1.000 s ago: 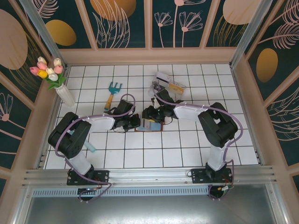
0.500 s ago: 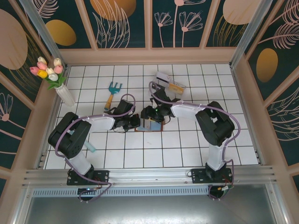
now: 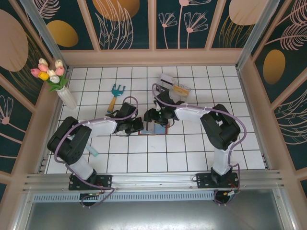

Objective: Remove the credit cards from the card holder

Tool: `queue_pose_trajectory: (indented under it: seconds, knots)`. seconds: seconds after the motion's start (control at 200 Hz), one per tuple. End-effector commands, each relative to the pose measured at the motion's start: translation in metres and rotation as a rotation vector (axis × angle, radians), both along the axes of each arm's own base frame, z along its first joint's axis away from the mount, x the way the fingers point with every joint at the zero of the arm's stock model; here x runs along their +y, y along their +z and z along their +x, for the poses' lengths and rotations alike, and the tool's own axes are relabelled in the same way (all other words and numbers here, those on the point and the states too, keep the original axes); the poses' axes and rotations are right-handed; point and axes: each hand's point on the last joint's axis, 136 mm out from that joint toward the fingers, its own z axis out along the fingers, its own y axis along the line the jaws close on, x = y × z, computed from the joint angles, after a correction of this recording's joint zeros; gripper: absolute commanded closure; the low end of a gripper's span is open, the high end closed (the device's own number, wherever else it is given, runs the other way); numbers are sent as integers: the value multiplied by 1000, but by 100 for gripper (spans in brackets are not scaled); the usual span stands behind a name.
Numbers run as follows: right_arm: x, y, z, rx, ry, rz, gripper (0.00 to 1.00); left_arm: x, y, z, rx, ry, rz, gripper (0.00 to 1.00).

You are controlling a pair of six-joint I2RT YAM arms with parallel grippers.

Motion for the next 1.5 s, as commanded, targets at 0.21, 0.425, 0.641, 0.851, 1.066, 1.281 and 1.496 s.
queue_pose_trajectory:
  seconds: [0.21,0.425,0.641,0.851,1.066,1.281,1.496]
  knots:
    - [-8,35,0,-53,-25,102,43,26,49,14,-119,81,105,100]
    - [-15,20,-5,8,-55,119,62,-15,66,11,-145,-19,-125,100]
    - [-14,2,-12,65,-27,118,72,-15,29,16,-69,-14,-46,100]
    - [-17,-13,-12,90,-21,84,78,-3,2,15,-25,13,42,100]
    - [-22,-23,-13,103,-25,55,81,-2,-13,8,19,4,46,100]
    - [-22,-29,-15,111,-13,63,85,1,-25,1,52,2,65,100]
    - [-23,-39,-16,135,-14,54,83,6,-31,-5,70,3,81,100]
